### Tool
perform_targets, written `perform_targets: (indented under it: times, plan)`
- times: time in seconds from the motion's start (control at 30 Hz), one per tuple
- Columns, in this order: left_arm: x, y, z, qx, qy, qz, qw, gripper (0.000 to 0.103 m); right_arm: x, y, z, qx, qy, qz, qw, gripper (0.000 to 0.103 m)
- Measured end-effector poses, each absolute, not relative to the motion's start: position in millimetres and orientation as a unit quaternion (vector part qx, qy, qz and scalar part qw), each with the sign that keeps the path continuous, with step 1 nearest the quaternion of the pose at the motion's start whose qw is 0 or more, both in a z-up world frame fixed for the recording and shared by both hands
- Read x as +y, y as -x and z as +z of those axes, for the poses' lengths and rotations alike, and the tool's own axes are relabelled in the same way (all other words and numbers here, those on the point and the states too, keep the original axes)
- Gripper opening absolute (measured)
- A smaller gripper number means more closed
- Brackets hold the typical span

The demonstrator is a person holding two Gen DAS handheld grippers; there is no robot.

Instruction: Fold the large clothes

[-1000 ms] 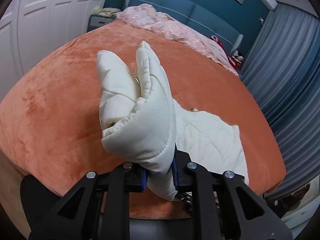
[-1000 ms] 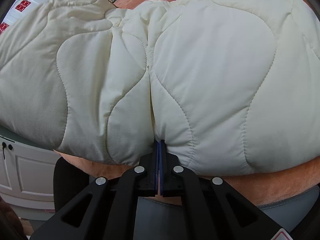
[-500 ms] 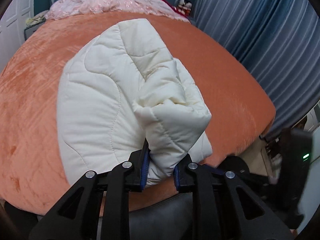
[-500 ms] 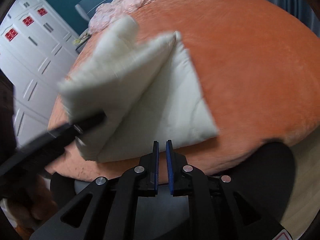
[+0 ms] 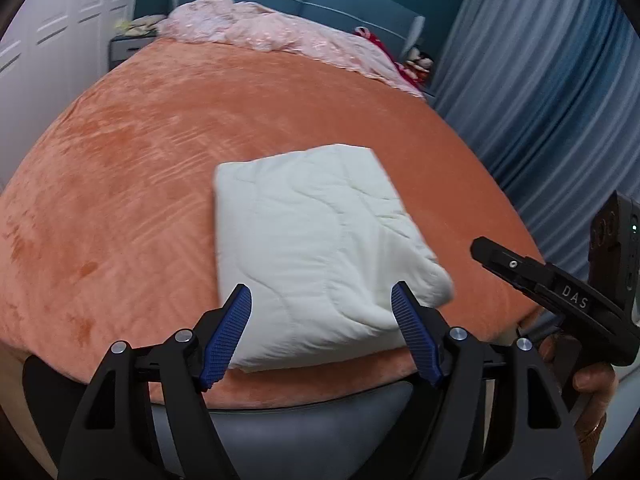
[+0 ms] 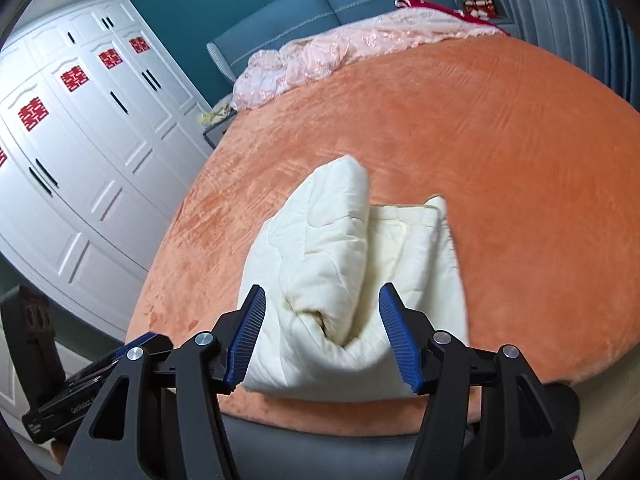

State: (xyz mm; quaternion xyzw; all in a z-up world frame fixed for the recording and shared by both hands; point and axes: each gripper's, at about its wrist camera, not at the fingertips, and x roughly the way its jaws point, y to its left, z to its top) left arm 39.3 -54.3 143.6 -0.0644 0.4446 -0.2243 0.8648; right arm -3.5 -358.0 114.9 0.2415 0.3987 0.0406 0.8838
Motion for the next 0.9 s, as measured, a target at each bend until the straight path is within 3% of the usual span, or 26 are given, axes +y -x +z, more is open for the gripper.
perform_targets:
  times: [0.1,0.13,0.17,0.2,0.27,0.47,0.9]
  plan:
    - [-32,-59,130,0.466,0.089,-0.182,0.861,0.069,-341,-26,105,0.439,-0.258,0.045,0.860,0.057]
    - [-31,-60,128,0.470,0.091,-0.172,0.861,0.068,-337,-34,98,0.453,-0.252,0.038,0.854,0.052]
    - [-30,-64,126,0.471,0.091,-0.168,0.861,0.068,-334,-33,92,0.463,-0.244,0.032,0.852,0.033]
    - [-30,-68,124,0.471,0.089,-0.164,0.862,0.067,-333,-32,87,0.472,-0.234,0.024,0.850,0.023]
    - [-33,-73,120,0.474,0.082,-0.163,0.861,0.067,-336,-19,89,0.461,-0.230,0.023,0.856,0.016]
    - [-58,-75,110,0.482,0.059,-0.182,0.855,0.066,-365,15,89,0.438,-0.203,-0.030,0.875,0.013]
    - [-130,-79,57,0.529,-0.009,-0.191,0.827,0.064,-401,19,6,0.504,-0.214,-0.080,0.833,0.014]
